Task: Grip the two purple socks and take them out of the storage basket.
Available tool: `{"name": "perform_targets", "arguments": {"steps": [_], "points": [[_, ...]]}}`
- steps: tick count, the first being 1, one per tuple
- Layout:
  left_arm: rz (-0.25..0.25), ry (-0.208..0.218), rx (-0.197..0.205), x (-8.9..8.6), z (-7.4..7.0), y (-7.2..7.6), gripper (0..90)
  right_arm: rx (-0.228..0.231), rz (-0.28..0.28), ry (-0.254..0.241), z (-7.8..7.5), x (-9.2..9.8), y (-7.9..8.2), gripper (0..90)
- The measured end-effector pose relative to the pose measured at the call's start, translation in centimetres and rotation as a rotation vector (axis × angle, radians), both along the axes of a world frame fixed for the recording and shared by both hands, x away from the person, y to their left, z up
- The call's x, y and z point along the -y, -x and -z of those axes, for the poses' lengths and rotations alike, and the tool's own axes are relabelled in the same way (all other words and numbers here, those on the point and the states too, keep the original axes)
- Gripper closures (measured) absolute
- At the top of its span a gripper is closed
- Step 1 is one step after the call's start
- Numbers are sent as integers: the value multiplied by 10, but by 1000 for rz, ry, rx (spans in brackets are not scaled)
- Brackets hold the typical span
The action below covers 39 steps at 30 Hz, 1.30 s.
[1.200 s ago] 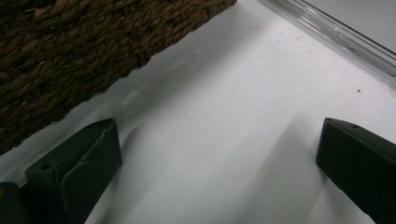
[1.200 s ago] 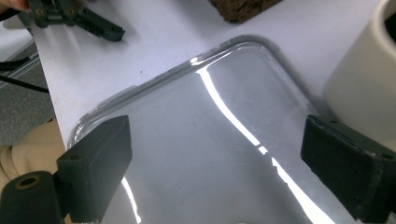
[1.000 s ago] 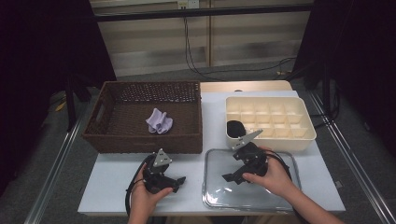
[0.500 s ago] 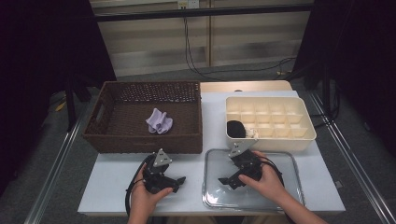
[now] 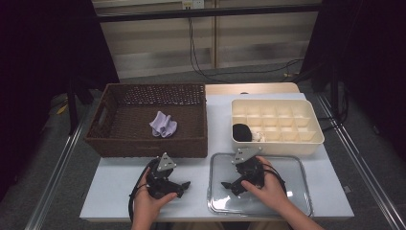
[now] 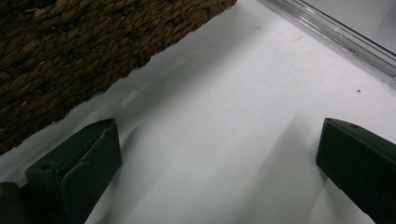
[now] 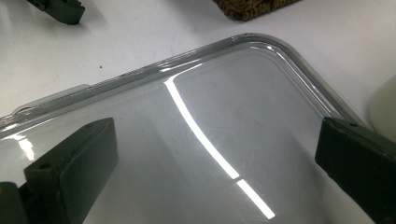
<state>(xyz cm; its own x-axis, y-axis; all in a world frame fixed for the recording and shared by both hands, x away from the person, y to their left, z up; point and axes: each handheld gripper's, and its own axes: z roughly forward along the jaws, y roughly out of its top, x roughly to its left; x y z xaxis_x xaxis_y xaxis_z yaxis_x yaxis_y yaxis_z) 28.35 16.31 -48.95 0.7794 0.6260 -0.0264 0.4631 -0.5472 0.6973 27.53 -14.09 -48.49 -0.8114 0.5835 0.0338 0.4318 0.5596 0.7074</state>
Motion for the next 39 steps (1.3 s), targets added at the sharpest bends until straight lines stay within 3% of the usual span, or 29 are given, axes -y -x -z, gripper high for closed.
{"name": "perform_targets", "arguments": {"steps": [13,20,24,29,32,39], "points": [[-16,-5,2,1,-1,0,6,-2,4,-5,0,0,1,0],[-12,-37,-20,3,-5,2,17,-1,4,-5,0,1,1,0],[-1,-27,-45,2,-7,3,20,-1,4,-5,0,1,1,0],[-13,-5,-67,-5,-15,-1,26,1,5,-5,0,1,1,0],[-18,-11,-54,-10,-21,-3,27,1,11,-3,0,0,2,0],[-24,0,-72,-22,-36,-6,29,0,11,-3,0,0,2,0]]}}
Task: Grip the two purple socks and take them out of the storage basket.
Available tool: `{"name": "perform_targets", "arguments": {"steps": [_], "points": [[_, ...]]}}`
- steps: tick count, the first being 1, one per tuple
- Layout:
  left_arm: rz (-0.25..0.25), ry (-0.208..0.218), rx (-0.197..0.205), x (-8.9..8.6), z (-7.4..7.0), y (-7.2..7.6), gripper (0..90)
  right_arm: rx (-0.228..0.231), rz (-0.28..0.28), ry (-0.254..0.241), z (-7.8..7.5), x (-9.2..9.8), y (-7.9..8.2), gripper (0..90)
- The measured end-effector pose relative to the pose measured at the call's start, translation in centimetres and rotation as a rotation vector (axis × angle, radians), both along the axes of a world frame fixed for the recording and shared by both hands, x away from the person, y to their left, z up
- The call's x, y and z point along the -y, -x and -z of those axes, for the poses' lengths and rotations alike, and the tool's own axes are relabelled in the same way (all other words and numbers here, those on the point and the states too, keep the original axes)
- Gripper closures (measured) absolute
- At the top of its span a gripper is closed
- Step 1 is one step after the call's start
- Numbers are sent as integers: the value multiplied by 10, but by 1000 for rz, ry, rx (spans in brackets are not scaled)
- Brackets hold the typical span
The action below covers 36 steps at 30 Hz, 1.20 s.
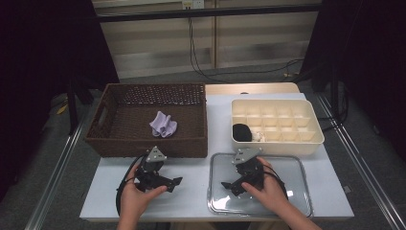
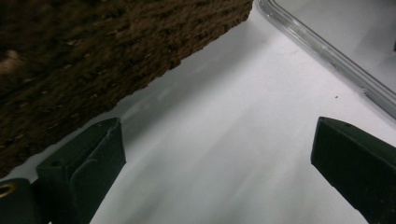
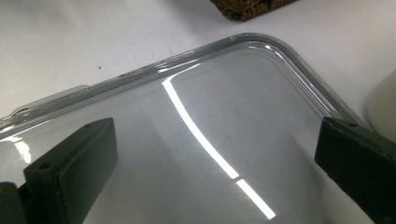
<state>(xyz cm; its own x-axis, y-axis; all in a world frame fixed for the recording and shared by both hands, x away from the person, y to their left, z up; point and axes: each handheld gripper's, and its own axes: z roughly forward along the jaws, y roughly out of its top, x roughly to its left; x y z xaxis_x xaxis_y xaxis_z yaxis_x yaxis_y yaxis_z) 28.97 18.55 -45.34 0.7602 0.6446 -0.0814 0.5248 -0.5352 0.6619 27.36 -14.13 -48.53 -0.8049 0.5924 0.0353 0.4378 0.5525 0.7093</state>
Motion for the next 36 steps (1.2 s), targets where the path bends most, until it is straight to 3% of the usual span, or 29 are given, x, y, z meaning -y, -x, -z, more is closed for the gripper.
{"name": "perform_targets", "arguments": {"steps": [12,22,36], "points": [[-11,21,-33,-17,-23,-5,30,5,-4,-1,0,0,0,0],[-4,31,-26,-21,-41,-8,35,5,-3,-2,0,0,0,0],[10,48,-15,-23,-92,-20,37,4,-3,-2,0,0,0,0]]}}
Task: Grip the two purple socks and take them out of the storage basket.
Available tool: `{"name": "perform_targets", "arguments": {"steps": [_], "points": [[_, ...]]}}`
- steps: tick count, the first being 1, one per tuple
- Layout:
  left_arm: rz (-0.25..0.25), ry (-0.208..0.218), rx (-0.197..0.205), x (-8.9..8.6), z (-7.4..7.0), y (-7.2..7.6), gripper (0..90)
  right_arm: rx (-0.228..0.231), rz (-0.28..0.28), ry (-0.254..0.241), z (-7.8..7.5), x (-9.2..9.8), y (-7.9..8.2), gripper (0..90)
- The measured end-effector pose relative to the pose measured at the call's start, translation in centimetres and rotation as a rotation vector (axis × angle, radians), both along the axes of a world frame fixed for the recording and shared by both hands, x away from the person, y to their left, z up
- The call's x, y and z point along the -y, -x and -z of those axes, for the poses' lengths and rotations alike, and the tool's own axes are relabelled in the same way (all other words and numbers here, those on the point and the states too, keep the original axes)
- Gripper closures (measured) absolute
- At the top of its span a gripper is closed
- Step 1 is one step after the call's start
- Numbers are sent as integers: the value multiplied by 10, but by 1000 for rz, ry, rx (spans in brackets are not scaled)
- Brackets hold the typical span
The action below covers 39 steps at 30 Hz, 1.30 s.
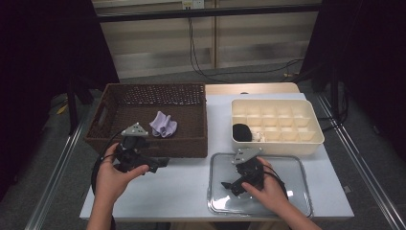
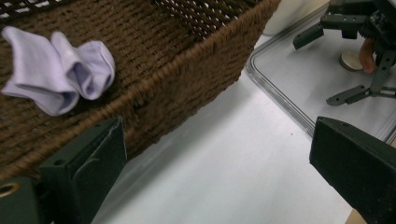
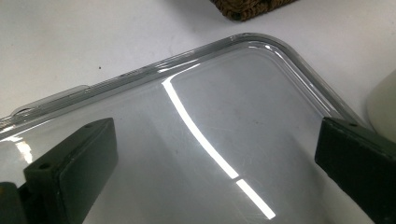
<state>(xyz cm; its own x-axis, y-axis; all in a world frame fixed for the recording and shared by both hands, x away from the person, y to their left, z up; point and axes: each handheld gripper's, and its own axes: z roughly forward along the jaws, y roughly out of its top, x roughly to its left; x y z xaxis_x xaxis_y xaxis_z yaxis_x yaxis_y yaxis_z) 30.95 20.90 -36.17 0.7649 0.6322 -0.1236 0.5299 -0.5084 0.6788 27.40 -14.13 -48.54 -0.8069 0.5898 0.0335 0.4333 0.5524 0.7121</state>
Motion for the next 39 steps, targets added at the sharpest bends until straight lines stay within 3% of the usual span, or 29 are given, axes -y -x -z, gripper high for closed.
{"name": "perform_targets", "arguments": {"steps": [4,5,12,28,30,32,39], "points": [[4,-9,9,0,-12,-8,38,2,1,7,0,0,0,0],[-8,8,7,1,-14,-10,38,4,0,6,0,0,0,0],[-29,-20,4,5,-21,-29,40,3,1,6,0,0,0,0],[-131,-10,-18,7,-13,-74,46,1,0,1,0,0,0,0],[-137,-33,-14,7,-13,-77,46,1,3,5,0,0,0,0],[-154,-17,-24,5,-11,-82,48,1,3,5,0,0,0,0],[-187,-20,-29,1,-6,-95,52,1,1,0,0,0,0,0]]}}
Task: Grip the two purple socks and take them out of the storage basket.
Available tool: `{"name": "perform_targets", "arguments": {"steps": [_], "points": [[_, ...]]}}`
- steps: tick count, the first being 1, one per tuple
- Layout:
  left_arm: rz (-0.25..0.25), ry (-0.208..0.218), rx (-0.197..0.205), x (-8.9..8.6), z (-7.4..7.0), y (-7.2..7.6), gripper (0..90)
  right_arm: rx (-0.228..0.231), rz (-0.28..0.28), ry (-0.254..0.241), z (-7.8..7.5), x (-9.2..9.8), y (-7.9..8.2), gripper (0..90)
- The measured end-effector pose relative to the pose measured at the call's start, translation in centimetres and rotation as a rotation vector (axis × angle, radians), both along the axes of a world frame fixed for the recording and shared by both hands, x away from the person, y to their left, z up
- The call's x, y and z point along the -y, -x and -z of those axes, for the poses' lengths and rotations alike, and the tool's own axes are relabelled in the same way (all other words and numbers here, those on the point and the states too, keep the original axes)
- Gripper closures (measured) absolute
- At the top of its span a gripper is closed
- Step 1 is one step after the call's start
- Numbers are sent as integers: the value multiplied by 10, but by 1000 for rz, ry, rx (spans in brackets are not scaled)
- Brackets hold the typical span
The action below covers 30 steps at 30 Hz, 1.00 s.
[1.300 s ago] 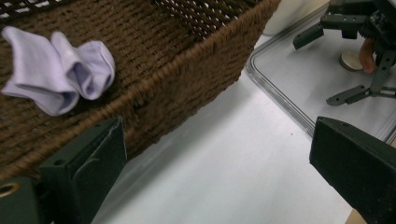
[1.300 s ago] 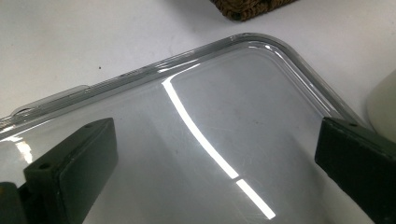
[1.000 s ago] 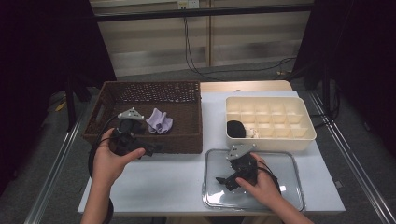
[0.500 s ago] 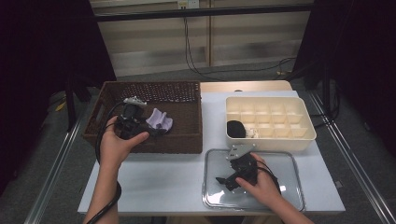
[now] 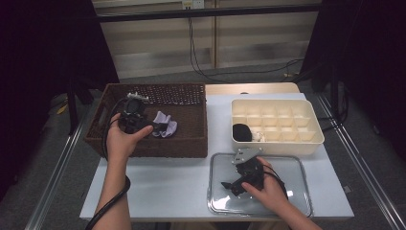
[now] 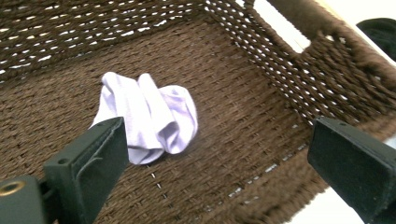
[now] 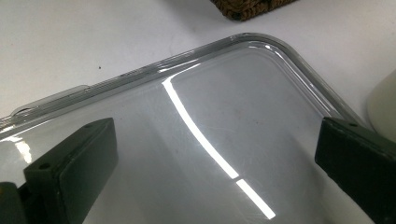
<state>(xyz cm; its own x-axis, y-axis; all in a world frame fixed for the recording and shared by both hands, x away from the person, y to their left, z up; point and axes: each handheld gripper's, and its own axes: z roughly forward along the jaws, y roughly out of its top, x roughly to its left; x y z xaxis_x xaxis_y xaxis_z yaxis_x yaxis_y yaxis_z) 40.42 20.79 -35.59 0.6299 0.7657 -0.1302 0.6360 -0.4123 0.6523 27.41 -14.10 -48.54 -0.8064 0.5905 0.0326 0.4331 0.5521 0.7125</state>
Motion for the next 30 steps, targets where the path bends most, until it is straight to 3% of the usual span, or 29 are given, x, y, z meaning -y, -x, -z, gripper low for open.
{"name": "perform_targets", "arguments": {"steps": [5,18,27,30], "points": [[-58,7,-17,-4,6,-10,65,-1,1,-1,0,0,0,0],[-139,-20,-47,-10,20,-34,163,1,1,0,0,0,0,0],[-138,-36,-98,-9,29,-50,233,-4,2,-1,0,0,0,0],[-135,-48,-91,-10,32,-54,235,-2,1,-1,0,0,0,0]]}}
